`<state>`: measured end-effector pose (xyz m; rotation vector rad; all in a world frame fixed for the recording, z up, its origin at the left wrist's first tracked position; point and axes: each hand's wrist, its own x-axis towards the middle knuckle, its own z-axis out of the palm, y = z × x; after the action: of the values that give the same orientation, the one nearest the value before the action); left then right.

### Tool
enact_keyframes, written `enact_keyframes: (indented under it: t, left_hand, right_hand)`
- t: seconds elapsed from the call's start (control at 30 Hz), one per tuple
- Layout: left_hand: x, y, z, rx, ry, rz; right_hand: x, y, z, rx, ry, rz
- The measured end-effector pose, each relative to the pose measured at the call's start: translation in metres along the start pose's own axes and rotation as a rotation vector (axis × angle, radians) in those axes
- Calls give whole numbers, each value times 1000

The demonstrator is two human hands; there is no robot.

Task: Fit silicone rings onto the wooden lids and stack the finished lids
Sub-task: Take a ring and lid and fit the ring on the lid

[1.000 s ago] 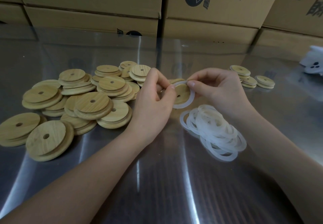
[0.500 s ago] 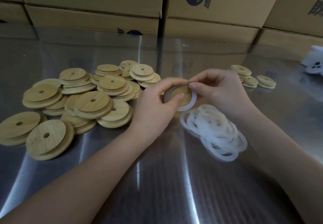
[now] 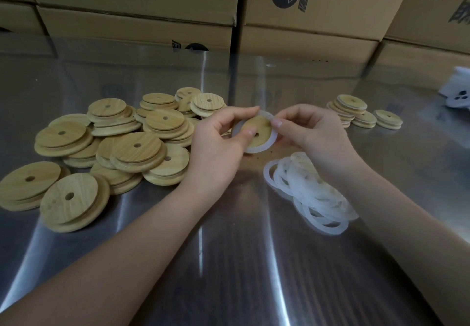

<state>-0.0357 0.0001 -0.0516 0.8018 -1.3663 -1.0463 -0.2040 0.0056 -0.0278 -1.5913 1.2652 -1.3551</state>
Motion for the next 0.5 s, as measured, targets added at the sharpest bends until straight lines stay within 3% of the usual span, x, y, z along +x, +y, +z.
enact_keyframes:
  t: [0.5]
  left_hand:
    - [3,3,0,-206,26,-204]
  right_hand:
    - [3,-1,3,5,20,19]
